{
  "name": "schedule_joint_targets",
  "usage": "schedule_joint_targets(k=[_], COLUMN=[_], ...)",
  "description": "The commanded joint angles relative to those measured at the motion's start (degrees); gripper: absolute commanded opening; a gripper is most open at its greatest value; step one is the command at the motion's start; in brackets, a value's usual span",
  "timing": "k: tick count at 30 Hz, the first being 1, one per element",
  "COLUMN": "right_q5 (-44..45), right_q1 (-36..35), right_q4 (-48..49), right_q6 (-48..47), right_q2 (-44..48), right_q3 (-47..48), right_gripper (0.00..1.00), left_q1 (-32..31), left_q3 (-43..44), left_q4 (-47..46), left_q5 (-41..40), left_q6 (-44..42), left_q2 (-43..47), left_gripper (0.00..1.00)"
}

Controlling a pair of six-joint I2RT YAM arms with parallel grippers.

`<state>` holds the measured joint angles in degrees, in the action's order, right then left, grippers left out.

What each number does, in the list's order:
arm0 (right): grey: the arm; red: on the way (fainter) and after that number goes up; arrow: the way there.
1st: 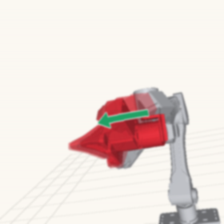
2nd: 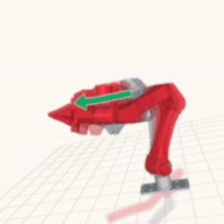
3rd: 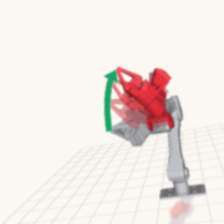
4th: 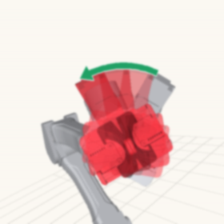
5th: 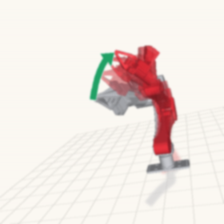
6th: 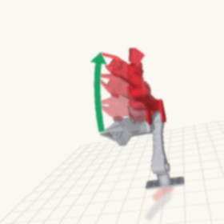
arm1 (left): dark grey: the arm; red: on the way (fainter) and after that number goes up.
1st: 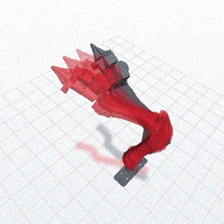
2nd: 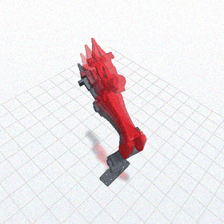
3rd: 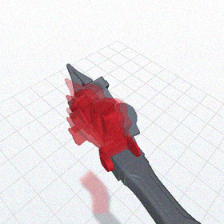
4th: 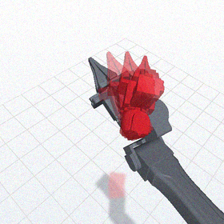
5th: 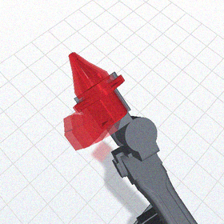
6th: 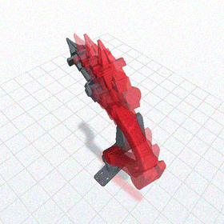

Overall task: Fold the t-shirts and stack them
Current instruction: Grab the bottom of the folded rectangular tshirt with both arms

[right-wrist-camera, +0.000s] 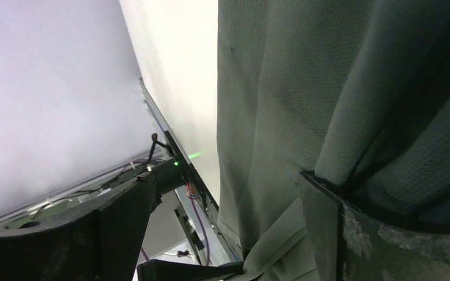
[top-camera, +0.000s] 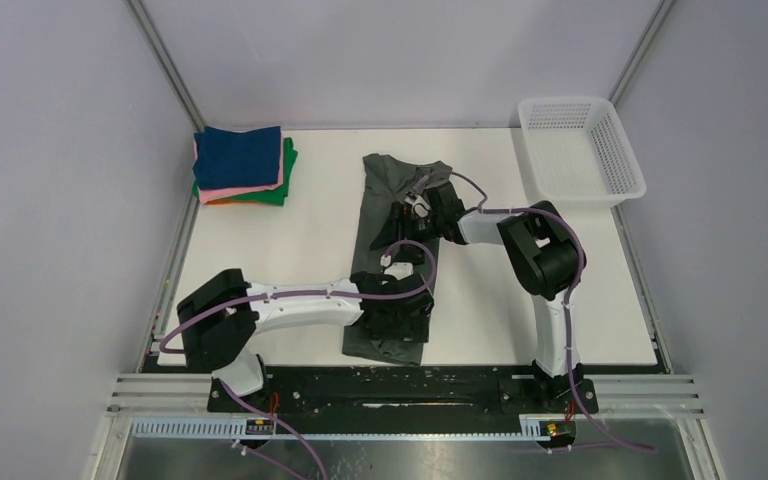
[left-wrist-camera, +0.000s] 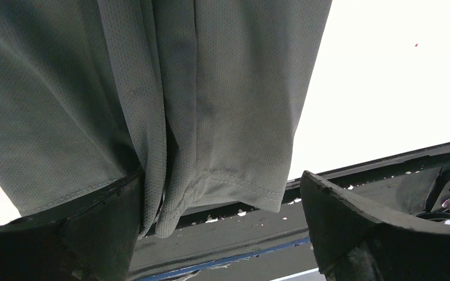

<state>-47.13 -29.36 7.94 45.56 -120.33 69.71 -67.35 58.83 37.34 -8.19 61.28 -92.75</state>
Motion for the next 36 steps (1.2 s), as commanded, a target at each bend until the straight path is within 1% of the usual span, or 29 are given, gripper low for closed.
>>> schedule_joint_targets(k=[1,5,9,14,19,22,24,26,29,32,34,36], right_q5=[-0.37,-0.57,-0.25,0.66,1.1,0.01,-0.76,-1.06,-1.67,-2.76,-2.41,-0.54], right_q1=[2.73,2.98,3.17,3.24,3.25,3.26,3.17,3.04,2.83,2.75,2.65,2.65], right_q4=[6.46,5.1,4.01,1.83,-0.53,-1.79,-2.97,-5.12,-8.59,-10.56,-11.32,-12.76], right_q6=[4.63,4.48,4.19,3.59,1.36,0.62,-0.09,-1.61,-4.39,-5.64,-6.44,-7.3], right_q2=[-2.22,-2.36,-2.36,-2.46,-1.75,-0.59,0.97,3.09,7.21,11.07,13.8,17.16], right_q3=[-2.7,-2.02,-1.49,-0.19,0.87,2.01,3.31,4.71,6.46,6.86,6.09,4.09], right_gripper=[0.99,1.0,0.99,0.99,0.99,1.0,0.99,1.0,0.99,1.0,0.99,0.99], left_q1=[-1.17,-2.57,-4.44,-9.02,-9.55,-9.43,-7.97,-4.8,2.12,8.5,10.25,10.9], left_q3=[-0.29,-0.56,-0.65,-0.52,-3.23,-6.01,-8.47,-11.63,-17.67,-23.3,-25.08,-25.42], left_q4=[-1.14,-0.63,3.33,6.17,10.78,11.43,10.72,9.06,3.23,-2.57,-4.83,-5.06], left_q5=[0.85,0.49,-2.38,-5.27,-7.91,-10.17,-11.69,-10.85,-6.3,-0.19,1.12,1.15], left_q6=[1.58,1.4,2.42,2.45,4.29,6.48,7.91,7.94,5.55,3.16,2.54,1.94], left_q2=[2.96,5.61,9.82,15.88,19.15,22.5,25.21,27.82,31.2,32.13,31.96,30.98], left_gripper=[0.99,0.99,0.99,0.99,0.99,0.99,0.99,0.99,0.99,0.99,0.98,0.94])
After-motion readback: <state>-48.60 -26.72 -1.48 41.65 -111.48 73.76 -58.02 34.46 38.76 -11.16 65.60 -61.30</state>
